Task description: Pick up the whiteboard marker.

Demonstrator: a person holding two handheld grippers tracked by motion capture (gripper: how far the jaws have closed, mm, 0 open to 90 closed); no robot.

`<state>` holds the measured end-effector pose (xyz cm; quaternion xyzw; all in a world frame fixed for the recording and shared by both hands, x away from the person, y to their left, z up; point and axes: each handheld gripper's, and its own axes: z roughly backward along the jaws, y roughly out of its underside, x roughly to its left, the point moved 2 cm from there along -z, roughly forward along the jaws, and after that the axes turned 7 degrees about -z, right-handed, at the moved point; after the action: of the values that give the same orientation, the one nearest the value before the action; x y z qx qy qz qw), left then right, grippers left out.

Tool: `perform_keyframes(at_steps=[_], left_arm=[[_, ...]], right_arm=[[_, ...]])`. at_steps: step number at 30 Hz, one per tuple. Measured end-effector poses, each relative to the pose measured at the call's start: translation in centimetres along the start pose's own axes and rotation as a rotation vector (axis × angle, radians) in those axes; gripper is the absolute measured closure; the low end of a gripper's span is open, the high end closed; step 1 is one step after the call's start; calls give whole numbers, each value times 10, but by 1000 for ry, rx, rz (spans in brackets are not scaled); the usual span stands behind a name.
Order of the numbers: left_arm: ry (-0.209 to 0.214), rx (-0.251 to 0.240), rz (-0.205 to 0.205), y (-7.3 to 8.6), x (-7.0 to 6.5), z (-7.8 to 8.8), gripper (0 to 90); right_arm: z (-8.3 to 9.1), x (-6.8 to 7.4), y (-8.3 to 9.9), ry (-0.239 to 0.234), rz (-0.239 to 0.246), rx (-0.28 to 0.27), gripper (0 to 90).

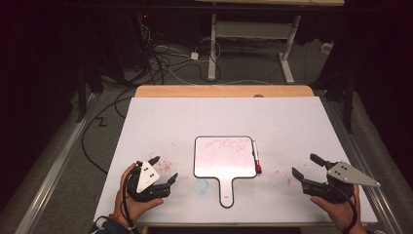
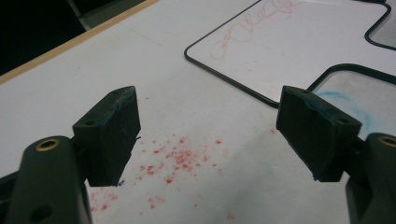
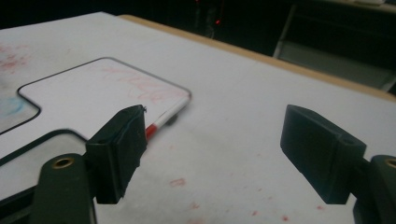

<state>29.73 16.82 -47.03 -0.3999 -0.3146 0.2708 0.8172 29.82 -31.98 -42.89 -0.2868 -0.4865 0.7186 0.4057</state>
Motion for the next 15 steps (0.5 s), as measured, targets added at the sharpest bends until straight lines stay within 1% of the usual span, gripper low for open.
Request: perform_keyframes(at_steps=[1,3,4,5,6,8,9,12,13,14,15], left_arm=[[-6,0,25,-1,2,0,209],[-8,-6,30,-2,2,-1,212],[-12,-11,17,-3,2,-2,215],[-14,-4,4,-2,1,-3,220],[3,9,-5,-1,-1,-6,222],[13,25,-19,1,-2,-8,222],[13,25,-19,1,-2,-8,223],[25,34,-27,1,-3,-10,226],[25,32,-26,0,-4,-10,226],[35,39,-18,0,-5,-11,227],[43,45,-25,0,-6,-12,227]], right_arm=[[-2,1,2,-15,-3,18,234],[-4,2,3,-34,-5,41,240],[-5,2,4,-45,-9,57,243],[-6,2,5,-57,-13,65,249],[-7,2,6,-71,-27,83,254],[-9,2,6,-91,-45,108,264],[-10,2,5,-104,-57,118,286],[-17,6,2,-128,-55,159,331],[-19,7,2,-128,-52,179,355],[-23,9,1,-137,-52,204,358],[-23,9,1,-137,-52,204,358]])
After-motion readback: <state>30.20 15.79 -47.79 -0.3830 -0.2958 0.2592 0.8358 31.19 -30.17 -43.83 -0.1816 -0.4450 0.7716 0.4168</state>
